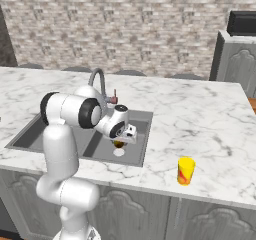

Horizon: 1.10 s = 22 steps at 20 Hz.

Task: Remove the kiwi and lemon from the sink. Then move the bowl and cup from the counter to the sink for washing.

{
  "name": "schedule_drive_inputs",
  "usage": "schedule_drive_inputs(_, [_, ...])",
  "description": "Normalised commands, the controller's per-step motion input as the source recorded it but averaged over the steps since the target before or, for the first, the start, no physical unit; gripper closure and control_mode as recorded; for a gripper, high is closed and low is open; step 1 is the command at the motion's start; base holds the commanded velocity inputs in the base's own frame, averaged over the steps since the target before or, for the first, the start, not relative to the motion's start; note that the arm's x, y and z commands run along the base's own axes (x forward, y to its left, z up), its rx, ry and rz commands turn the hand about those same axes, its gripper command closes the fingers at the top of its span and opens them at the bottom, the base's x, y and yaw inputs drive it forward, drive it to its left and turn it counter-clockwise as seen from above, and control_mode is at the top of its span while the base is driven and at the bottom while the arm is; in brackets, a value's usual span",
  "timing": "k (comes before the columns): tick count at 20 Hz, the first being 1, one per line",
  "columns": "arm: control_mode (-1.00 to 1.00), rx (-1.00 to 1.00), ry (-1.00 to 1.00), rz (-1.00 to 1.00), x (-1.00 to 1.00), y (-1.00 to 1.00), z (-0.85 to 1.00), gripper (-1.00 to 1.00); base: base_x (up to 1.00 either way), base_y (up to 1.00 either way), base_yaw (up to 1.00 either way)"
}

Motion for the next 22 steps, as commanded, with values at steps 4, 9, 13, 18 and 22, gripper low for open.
schedule_drive_inputs(4, [-1.0,0.0,0.0,0.05,-0.22,0.0,0.3,1.0,0.0,0.0,0.0])
schedule_drive_inputs(9, [-1.0,0.0,0.0,0.03,-0.24,0.0,0.29,1.0,0.0,0.0,0.0])
schedule_drive_inputs(13, [-1.0,0.0,0.0,0.02,-0.25,0.0,0.29,1.0,0.0,0.0,0.0])
schedule_drive_inputs(18, [-1.0,0.0,0.0,0.02,-0.23,0.03,0.31,1.0,0.0,0.0,0.0])
schedule_drive_inputs(22, [-1.0,0.0,0.0,0.01,-0.24,0.05,0.3,1.0,0.0,0.0,0.0])
